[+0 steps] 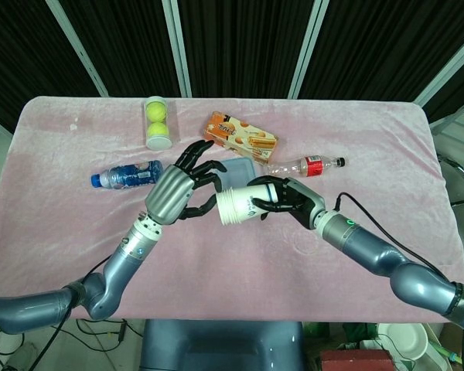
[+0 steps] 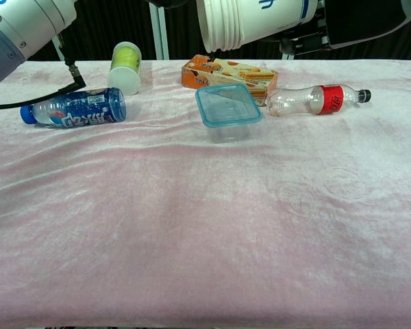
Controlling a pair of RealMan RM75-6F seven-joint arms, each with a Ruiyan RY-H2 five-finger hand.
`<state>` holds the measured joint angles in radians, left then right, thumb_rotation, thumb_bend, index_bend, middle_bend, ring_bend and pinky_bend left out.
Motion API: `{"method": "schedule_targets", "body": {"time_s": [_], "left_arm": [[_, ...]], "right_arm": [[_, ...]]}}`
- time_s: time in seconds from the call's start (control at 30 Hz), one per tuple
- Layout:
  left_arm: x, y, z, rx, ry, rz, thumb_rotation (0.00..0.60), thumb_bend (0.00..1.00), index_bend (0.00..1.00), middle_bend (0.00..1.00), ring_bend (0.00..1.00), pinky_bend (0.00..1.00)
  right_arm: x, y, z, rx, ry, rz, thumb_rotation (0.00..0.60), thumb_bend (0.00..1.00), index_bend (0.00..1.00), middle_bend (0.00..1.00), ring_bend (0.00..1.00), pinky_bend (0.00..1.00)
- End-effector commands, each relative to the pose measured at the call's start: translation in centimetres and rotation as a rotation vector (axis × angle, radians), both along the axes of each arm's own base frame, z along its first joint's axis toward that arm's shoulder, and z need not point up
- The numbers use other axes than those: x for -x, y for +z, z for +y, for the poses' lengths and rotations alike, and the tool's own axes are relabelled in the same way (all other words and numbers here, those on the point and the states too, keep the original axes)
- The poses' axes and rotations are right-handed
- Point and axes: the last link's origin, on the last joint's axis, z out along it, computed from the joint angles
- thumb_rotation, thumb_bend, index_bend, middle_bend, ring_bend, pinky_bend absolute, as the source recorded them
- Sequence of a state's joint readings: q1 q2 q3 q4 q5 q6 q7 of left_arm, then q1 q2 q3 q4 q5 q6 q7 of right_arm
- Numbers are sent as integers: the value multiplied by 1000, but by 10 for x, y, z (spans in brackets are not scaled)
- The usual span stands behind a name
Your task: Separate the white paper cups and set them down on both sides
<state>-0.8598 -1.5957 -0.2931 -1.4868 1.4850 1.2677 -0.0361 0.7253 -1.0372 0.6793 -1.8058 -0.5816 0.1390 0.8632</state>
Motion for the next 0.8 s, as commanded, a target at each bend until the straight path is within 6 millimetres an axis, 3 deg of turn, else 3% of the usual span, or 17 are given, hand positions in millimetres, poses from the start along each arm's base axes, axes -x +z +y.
{"method": "schedule_targets", "body": {"time_s": [0.03, 0.43, 0.7, 0.8], "left_arm": [[2, 1, 1, -2, 5, -9, 600, 626, 692, 333, 0, 74], [10, 5, 0, -6, 1, -7, 600, 629, 697, 337, 0, 74], [33, 17, -2, -19, 30, 22, 600, 627, 696, 335, 0, 74], [45, 25, 0, -35, 53, 66, 600, 626, 692, 333, 0, 74]], "right_arm": [[2, 1, 0, 1, -9, -2, 600, 388, 611, 496, 557, 540], [13, 7, -1, 13, -23, 8, 600, 388, 616, 496, 557, 541], [29, 16, -3, 58, -14, 70, 600, 393, 616, 496, 557, 541], [39, 19, -4, 111, 38, 174, 600, 399, 617, 496, 558, 541]]}}
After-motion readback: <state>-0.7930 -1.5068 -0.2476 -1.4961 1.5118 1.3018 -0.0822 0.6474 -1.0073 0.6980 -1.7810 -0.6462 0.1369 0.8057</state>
